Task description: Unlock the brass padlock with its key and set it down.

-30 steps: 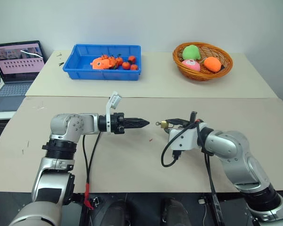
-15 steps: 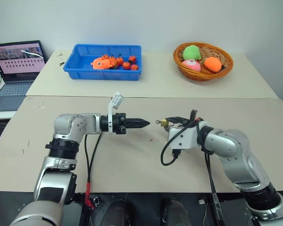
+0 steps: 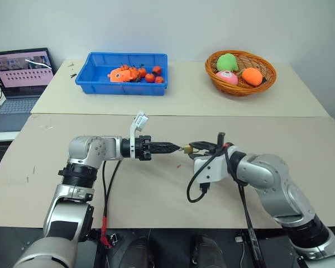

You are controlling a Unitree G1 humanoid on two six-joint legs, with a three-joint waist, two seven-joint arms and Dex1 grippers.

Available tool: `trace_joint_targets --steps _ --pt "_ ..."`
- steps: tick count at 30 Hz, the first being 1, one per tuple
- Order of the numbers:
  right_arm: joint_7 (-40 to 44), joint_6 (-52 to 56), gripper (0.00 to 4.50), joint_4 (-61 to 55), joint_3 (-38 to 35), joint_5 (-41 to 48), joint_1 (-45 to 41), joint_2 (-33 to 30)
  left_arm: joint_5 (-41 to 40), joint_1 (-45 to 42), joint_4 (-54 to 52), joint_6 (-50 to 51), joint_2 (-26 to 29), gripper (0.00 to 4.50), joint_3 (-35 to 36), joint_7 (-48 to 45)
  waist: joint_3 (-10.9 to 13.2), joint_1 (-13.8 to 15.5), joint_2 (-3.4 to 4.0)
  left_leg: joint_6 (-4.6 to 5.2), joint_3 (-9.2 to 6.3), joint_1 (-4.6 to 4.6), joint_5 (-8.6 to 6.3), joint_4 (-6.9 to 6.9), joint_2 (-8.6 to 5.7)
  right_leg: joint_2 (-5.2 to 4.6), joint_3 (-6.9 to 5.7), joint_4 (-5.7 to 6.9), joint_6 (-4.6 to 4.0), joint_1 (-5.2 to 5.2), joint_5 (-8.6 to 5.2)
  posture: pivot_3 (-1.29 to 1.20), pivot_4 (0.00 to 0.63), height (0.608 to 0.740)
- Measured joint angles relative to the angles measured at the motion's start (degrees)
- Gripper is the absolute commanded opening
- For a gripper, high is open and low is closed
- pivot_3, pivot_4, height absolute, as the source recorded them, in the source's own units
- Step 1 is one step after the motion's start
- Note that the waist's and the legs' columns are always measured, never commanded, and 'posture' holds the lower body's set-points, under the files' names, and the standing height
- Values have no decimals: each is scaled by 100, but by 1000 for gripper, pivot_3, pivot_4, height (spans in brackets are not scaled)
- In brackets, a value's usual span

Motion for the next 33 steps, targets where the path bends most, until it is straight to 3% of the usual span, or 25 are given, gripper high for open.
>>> trace_joint_targets --steps 9,14,33 --pt "2 -71 937 1 0 181 -34 1 49 0 1 -12 -76 1371 -8 -1 0 1 0 0 0 0 0 0 0 0 0 0 0 0 0 0 150 692" --pt "1 -71 937 -4 -1 203 -78 1 60 0 8 -17 -86 46 -8 7 0 2 0 0 0 0 0 0 0 0 0 1 0 0 0 0 150 692" --pt "4 -75 937 -13 -29 210 -78 -20 173 56 -111 -219 -98 46 -33 -26 0 2 0 0 0 0 0 1 0 0 0 1 -1 0 0 0 150 692"
